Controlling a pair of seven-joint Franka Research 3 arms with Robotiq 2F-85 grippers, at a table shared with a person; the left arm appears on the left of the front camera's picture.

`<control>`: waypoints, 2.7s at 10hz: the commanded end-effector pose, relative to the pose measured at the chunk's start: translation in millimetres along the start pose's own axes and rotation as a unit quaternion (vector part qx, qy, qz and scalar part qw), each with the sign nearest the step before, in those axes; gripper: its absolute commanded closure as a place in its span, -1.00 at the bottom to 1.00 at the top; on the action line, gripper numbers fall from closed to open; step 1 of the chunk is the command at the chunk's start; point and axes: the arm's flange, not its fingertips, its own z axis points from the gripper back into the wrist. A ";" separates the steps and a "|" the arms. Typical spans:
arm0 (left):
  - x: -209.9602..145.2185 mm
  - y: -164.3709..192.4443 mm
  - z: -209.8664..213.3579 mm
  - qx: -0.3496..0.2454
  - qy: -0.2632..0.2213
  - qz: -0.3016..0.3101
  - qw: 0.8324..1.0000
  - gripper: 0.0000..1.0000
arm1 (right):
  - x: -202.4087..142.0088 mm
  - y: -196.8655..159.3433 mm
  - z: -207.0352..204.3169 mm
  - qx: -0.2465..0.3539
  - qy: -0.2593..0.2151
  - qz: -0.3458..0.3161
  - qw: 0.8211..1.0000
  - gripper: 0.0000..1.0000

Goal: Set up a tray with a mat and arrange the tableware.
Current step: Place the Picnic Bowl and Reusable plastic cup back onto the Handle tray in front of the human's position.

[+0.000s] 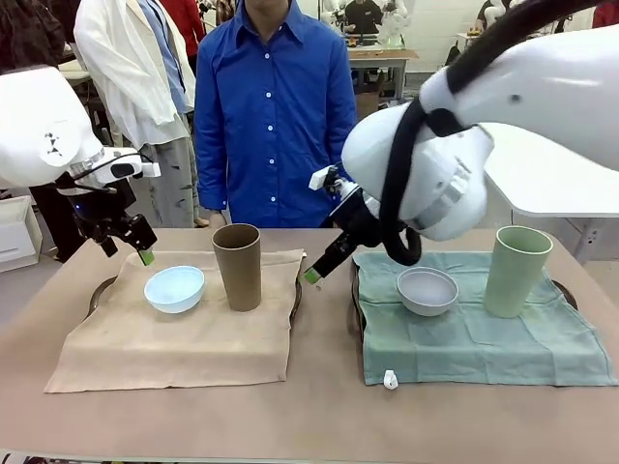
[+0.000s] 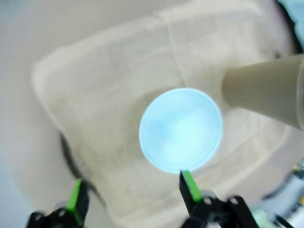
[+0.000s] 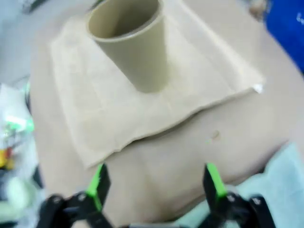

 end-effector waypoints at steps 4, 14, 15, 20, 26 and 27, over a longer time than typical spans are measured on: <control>-8.5 -32.7 71.4 0.072 0.001 -0.001 0.997 -1.00 | 60.3 81.8 99.2 -0.092 0.095 -0.223 0.966 -1.00; -12.8 -34.2 106.5 0.061 -0.020 0.005 0.998 -1.00 | 73.8 131.6 139.5 -0.170 0.124 -0.243 0.947 -1.00; -12.8 -34.2 106.5 0.061 -0.020 0.005 0.998 -1.00 | 73.8 131.6 139.5 -0.170 0.124 -0.243 0.947 -1.00; -12.8 -34.2 106.5 0.061 -0.020 0.005 0.998 -1.00 | 73.8 131.6 139.5 -0.170 0.124 -0.243 0.947 -1.00; -55.9 17.9 105.2 -0.086 -0.064 0.042 0.993 -1.00 | 6.3 72.3 216.2 -0.092 0.088 -0.353 0.927 -1.00; -62.8 31.0 107.0 -0.115 -0.080 0.069 0.988 -1.00 | -7.0 60.5 233.1 -0.083 0.065 -0.372 0.922 -1.00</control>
